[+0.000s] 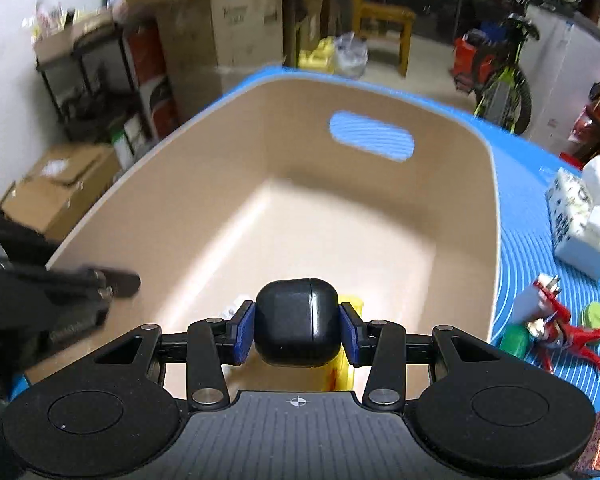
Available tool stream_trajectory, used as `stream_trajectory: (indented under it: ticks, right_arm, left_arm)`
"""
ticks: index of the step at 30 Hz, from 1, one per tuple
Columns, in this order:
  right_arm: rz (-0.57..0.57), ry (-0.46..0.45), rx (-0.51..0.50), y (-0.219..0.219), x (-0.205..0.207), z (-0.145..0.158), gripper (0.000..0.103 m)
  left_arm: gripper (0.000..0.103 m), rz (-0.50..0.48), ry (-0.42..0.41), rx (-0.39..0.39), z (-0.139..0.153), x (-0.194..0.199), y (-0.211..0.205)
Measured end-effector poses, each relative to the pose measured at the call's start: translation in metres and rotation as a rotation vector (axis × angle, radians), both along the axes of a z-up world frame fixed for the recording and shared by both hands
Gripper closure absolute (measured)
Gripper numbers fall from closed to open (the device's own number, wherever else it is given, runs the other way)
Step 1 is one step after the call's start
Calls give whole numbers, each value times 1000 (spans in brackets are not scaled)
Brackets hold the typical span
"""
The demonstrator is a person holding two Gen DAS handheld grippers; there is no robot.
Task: Organize rigid objects
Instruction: 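Carry the black earbud case with the right tool and release it into the bin, then grasp the pink floral box with the right tool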
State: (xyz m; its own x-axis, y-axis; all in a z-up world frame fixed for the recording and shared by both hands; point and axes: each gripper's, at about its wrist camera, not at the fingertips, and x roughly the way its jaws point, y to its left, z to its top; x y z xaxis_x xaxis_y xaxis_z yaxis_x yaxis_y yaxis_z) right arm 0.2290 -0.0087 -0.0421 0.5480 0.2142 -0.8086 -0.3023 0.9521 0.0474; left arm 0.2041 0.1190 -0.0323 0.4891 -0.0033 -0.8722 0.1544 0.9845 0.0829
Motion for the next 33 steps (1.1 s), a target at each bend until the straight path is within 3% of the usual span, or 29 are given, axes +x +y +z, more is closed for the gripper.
stream_trajectory:
  ticks: [5, 10, 13, 21, 33]
  right_arm:
    - [-12, 12, 24, -3, 0, 0, 48]
    - [-25, -64, 61, -16, -9, 17, 43]
    - [-67, -127, 96, -33, -16, 34, 35]
    - [-214, -222, 103, -98, -30, 60, 29]
    - [-442, -146, -25, -199, -32, 29, 22]
  left_arm:
    - [95, -1, 0, 3, 0, 1, -1]
    - [95, 0, 1, 2, 1, 2, 0]
    - [95, 1, 1, 1, 1, 2, 0]
    - [95, 1, 2, 1, 1, 2, 0]
    - [95, 2, 2, 1, 1, 2, 0]
